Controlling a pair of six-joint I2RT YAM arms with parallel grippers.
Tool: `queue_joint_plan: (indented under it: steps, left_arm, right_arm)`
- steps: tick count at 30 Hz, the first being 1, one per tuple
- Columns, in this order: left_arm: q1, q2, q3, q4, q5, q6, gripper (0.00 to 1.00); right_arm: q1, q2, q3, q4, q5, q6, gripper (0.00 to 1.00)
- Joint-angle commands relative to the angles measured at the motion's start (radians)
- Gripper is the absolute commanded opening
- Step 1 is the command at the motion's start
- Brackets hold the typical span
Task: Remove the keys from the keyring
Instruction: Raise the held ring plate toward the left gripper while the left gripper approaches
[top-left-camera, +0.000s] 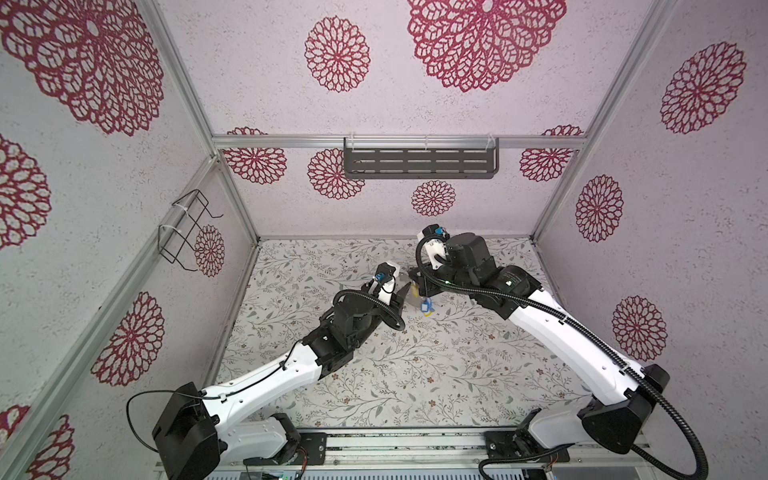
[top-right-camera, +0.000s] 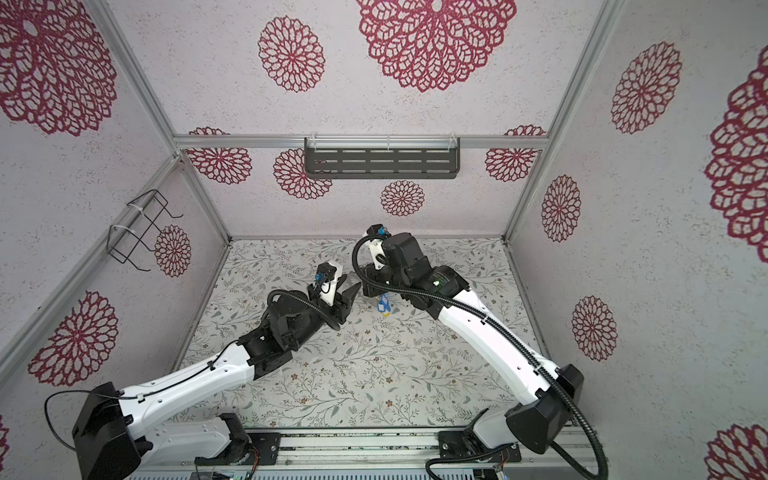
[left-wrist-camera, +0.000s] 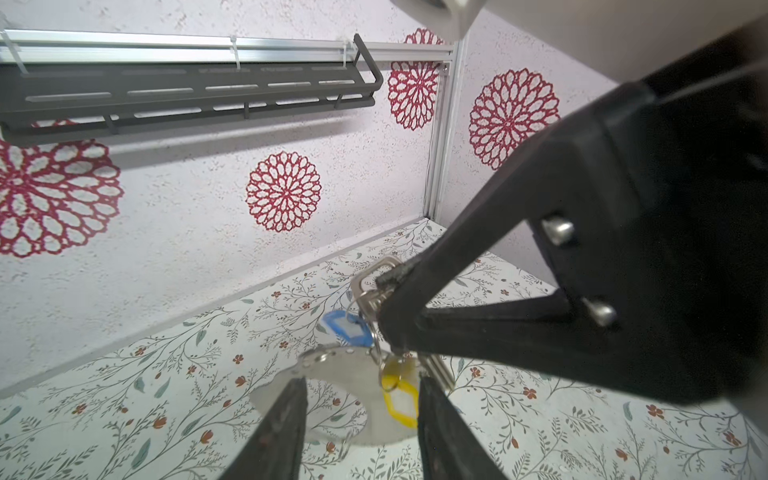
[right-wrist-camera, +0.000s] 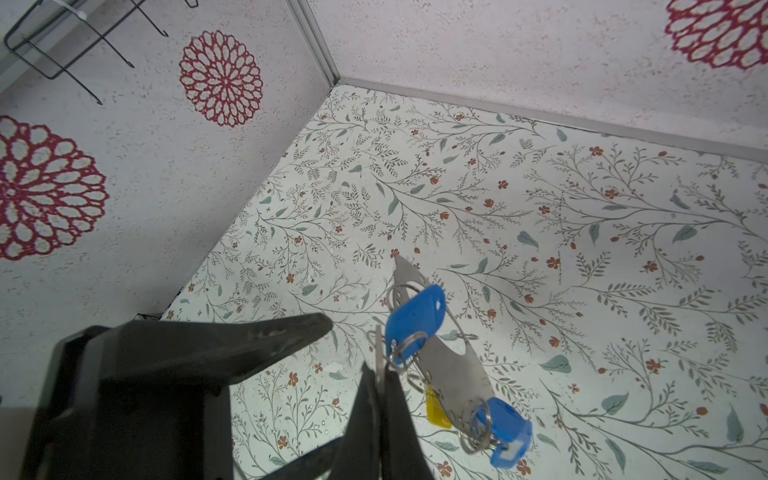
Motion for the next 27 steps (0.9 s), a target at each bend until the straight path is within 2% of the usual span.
queue_joint_plan:
  steps: [1,8,15,20,27]
  left_arm:
    - [0.005,-0.007,-0.003,0.058,-0.017,0.011,0.46]
    - [0.005,-0.02,-0.02,0.072,-0.031,0.006,0.44]
    - [0.005,-0.031,-0.032,0.063,-0.086,0.014,0.33]
    - [0.006,-0.031,-0.028,0.049,-0.105,0.02,0.23]
    - [0.005,-0.052,-0.044,0.042,-0.108,0.019,0.02]
  right_arm:
    - [0.022,-0.065,-0.002,0.058,-0.013,0.028,0.0]
    - [0.053,-0.099,-0.036,0.087,-0.009,0.044,0.0]
    - [0.068,-0.11,-0.03,0.081,-0.005,0.041,0.0]
    - [0.074,-0.111,-0.025,0.067,0.002,0.034,0.0]
    - [0.076,-0.119,-0.027,0.055,0.034,0.03,0.0]
